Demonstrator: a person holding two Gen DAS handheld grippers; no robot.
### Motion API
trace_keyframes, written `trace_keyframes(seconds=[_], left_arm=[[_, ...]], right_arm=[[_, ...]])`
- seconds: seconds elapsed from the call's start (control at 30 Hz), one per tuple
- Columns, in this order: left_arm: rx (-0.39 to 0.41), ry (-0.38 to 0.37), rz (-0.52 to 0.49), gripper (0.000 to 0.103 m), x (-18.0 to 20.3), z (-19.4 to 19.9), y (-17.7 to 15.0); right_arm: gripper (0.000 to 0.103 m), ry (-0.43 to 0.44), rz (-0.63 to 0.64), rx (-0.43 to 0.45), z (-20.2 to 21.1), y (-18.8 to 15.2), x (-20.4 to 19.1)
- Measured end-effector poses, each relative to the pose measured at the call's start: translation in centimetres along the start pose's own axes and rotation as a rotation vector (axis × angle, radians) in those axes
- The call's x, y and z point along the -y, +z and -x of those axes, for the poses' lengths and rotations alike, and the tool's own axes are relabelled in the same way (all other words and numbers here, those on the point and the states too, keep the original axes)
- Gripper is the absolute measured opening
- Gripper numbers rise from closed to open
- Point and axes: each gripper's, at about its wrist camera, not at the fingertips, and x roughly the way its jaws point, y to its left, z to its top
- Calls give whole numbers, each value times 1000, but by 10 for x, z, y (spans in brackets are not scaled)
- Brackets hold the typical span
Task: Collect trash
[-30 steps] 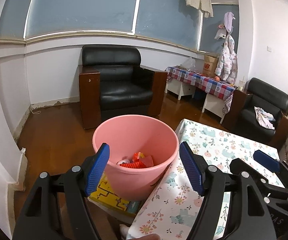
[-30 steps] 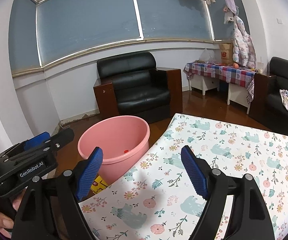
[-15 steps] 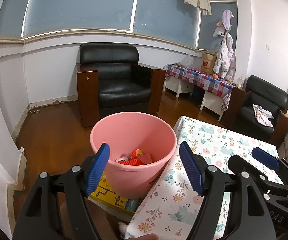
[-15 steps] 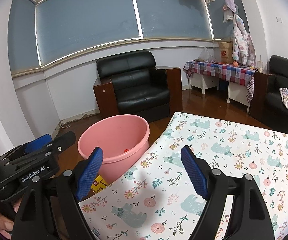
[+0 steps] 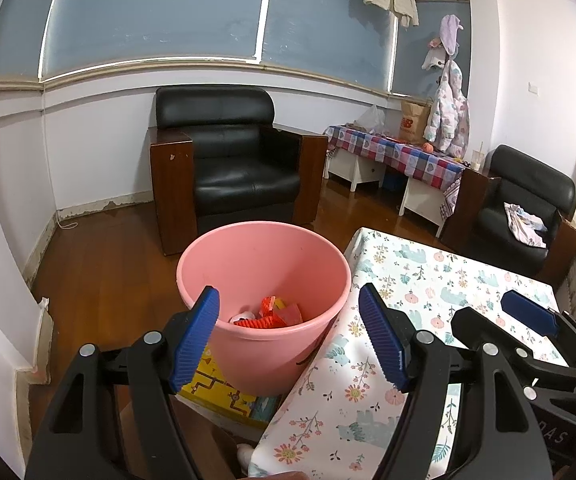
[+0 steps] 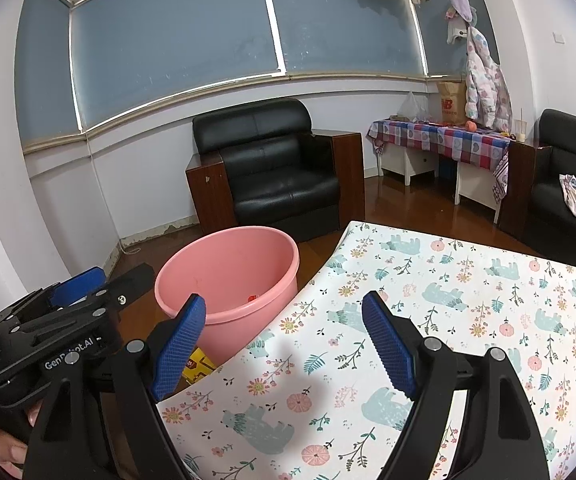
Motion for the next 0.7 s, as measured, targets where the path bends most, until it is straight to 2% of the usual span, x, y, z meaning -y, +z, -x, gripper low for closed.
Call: trace_keyframes(seconds=[0.7], left_arm=[[-33, 0, -13, 73, 4, -9, -1]], right_arm=[[79, 1, -7, -13, -8, -12, 4]])
